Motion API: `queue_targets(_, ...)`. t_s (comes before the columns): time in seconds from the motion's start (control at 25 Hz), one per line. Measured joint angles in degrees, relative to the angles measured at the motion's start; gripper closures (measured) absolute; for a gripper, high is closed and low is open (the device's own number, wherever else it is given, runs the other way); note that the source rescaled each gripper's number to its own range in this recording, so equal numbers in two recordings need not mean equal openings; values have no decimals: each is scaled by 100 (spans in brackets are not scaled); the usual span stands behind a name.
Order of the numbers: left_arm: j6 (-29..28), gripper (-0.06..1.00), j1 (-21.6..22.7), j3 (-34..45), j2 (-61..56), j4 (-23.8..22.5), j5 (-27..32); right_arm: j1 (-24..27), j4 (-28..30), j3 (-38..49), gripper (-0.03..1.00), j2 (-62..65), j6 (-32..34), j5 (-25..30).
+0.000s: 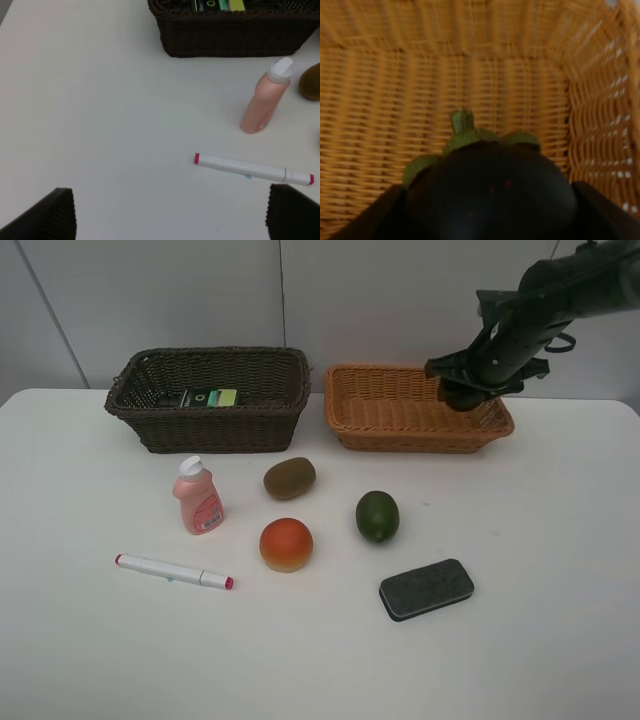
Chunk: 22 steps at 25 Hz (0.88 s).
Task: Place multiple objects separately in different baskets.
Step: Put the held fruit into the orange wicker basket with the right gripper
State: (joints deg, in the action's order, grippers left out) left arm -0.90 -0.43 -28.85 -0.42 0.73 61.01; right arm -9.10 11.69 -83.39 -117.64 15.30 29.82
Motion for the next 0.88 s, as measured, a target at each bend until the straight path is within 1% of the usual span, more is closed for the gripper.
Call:
queue_targets(0.32, 0, -6, 0, 0, 0, 0, 0, 0, 5, 0, 40, -252, 0, -50)
queue_targets(0.56, 0, -6, 0, 0, 0, 0, 0, 0, 0, 0, 40, -252, -193, -98)
queue_targets(0.72, 0, -6, 0, 0, 0, 0, 0, 0, -137, 0, 40, -252, -308, -129)
queue_targets(0.76, 0, -6, 0, 0, 0, 0, 0, 0, -169, 0, 32, -252, -363, -141)
queue_targets(0.8, 0, -6, 0, 0, 0, 0, 0, 0, -191, 0, 17, -252, -396, -153)
queue_targets(0.88, 0, -6, 0, 0, 0, 0, 0, 0, -214, 0, 5, -252, -439, -181)
